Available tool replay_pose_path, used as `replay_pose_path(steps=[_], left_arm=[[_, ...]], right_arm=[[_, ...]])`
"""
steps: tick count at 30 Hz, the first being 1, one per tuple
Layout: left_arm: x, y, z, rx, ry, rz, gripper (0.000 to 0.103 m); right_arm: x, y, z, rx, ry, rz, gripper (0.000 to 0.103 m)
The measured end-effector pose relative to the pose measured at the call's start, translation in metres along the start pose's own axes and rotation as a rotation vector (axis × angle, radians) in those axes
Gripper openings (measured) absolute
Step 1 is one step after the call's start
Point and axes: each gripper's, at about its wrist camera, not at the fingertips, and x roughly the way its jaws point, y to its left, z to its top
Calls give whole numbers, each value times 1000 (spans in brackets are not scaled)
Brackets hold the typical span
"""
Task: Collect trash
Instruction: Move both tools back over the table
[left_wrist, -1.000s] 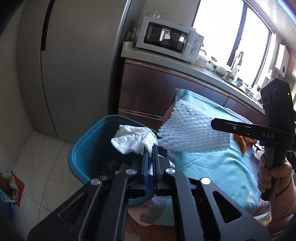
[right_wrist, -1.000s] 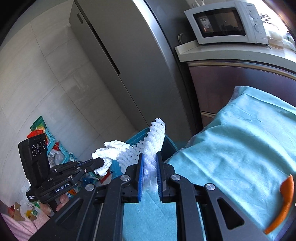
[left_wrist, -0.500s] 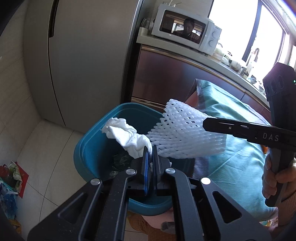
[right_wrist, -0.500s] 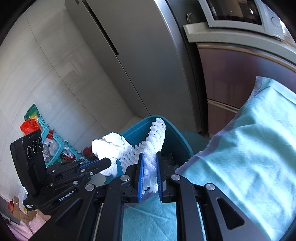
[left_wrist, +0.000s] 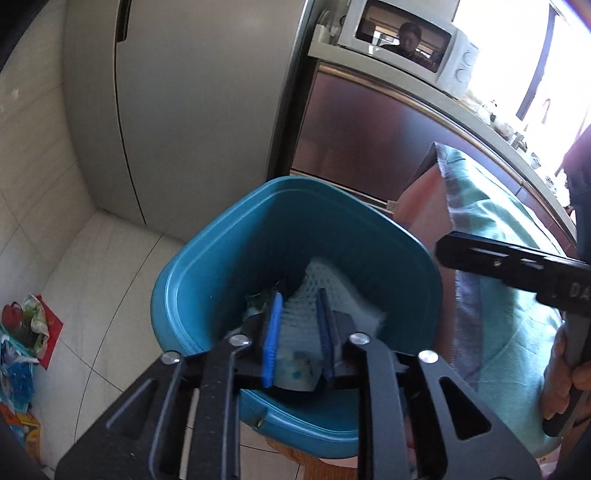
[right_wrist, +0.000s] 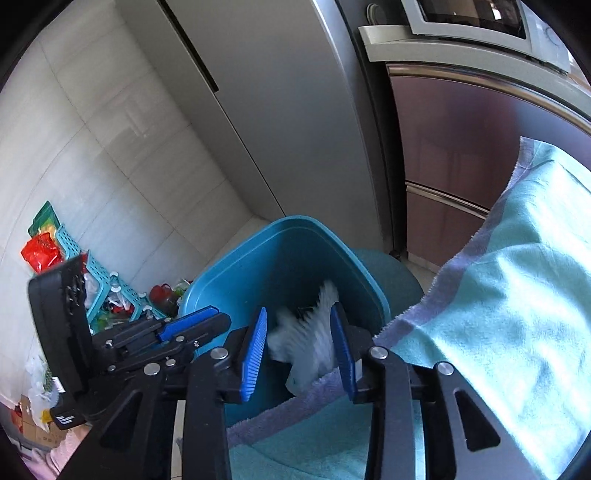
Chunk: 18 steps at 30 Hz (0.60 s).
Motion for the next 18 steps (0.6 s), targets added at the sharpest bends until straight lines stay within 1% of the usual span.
replay_pose_path(steps=[5,6,7,8,9,10,12,15,17,18], left_arm=[[-5,-5,-3,3,-17,-5,26],[-9,-9,-3,8,-27,-11,29],[-13,-12,-4,13,-39,-19,35],[-19,-17,-4,22,-55,-30,38],[-25,-21,-4,30,-68,-40,44],[-31,-28,-3,40,-83,-56,49],[-44,-42,-4,63,-113,-99,54],[-59,-67,-7,108,-143,-168,57],[-68,-88,-11,148,-154,-216,59],[-70,-99,-13,171,-155,-235,60]], right_arm=[[-13,-7,-6,12,-13,20,35],[-19,-7,-10,10,-23,22,35],[-23,-11,-10,7,-34,21,35],[-29,-12,-12,4,-45,25,37],[-38,-13,-16,-2,-60,27,39],[-46,-14,-20,-7,-74,22,41],[-63,-17,-29,-14,-99,10,43],[-94,-26,-45,-10,-144,-9,44],[-116,-35,-57,-1,-184,-40,44],[-128,-40,-62,10,-203,-54,46]])
